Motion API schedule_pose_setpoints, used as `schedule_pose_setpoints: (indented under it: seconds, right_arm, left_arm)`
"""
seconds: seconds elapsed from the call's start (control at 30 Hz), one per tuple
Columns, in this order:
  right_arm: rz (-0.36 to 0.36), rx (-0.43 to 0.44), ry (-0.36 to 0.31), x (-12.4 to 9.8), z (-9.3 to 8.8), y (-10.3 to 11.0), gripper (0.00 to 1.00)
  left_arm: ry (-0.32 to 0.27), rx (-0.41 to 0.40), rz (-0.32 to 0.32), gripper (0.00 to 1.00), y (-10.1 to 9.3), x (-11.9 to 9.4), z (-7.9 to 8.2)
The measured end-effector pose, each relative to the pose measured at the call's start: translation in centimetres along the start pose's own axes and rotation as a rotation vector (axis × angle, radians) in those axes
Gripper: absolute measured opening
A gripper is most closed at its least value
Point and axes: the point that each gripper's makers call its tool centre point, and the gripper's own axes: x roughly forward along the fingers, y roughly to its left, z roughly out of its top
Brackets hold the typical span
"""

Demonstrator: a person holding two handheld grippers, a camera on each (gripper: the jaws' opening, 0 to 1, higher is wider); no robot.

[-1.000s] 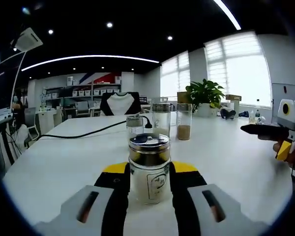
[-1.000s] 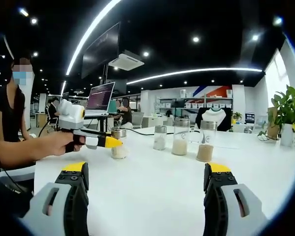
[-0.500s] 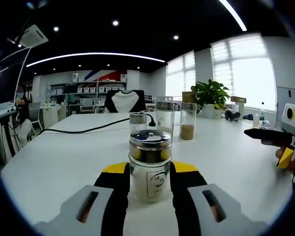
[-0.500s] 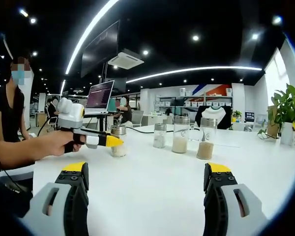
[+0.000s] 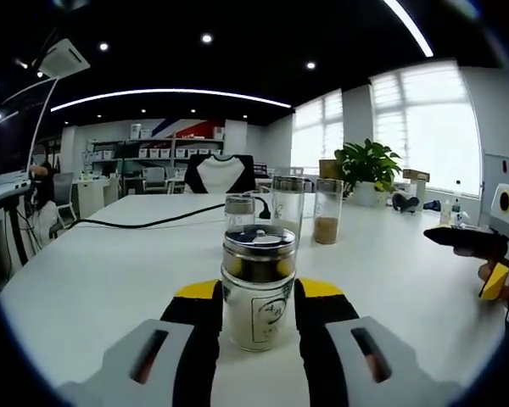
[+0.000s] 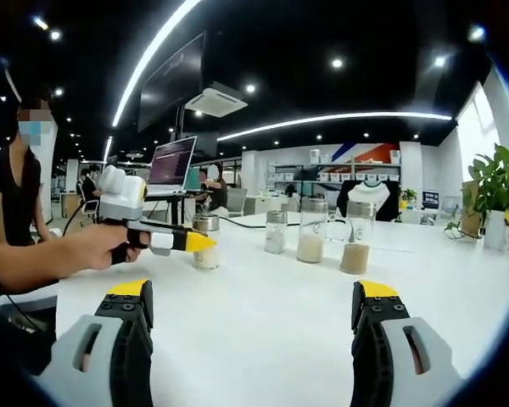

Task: Rotate the seasoning bottle until the label or dispensing opening points toward the visible target arrow and the bottle remains upright within the marked orientation range

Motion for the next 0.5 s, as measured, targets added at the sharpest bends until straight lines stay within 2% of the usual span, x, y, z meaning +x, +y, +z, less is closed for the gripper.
schedule_pose_setpoints:
  seconds: [0.07,0.17,0.27,0.37,0.5]
  right_arm:
    - [0.009,-0.017,0.015,0.2,-0.2,0.2,0.92]
    - [0.022,-0.029,0.018,0.8,0.2,0.5,0.92]
    - [0.036,-0.053,0.011,1.3,0.9,0.8,0.85]
    - [0.048,-0.046,-0.001,1.8,1.5,0.8,0.85]
    - [0.039,-0.013,-0.007,2.7,2.0,0.2,0.89]
  left_arm:
    - [-0.005,0.01,-0.002,0.41,-0.2,-0.1,0.2]
    - [-0.005,0.032,-0.011,0.47,-0.6,-0.4,0.3]
    - [-0.027,0.05,-0.017,0.51,-0.9,-1.0,0.7]
    - [-0.041,0.072,-0.025,0.57,-1.5,-1.8,1.1]
    - [-0.064,0.083,-0.039,0.73,-2.1,-2.5,1.6]
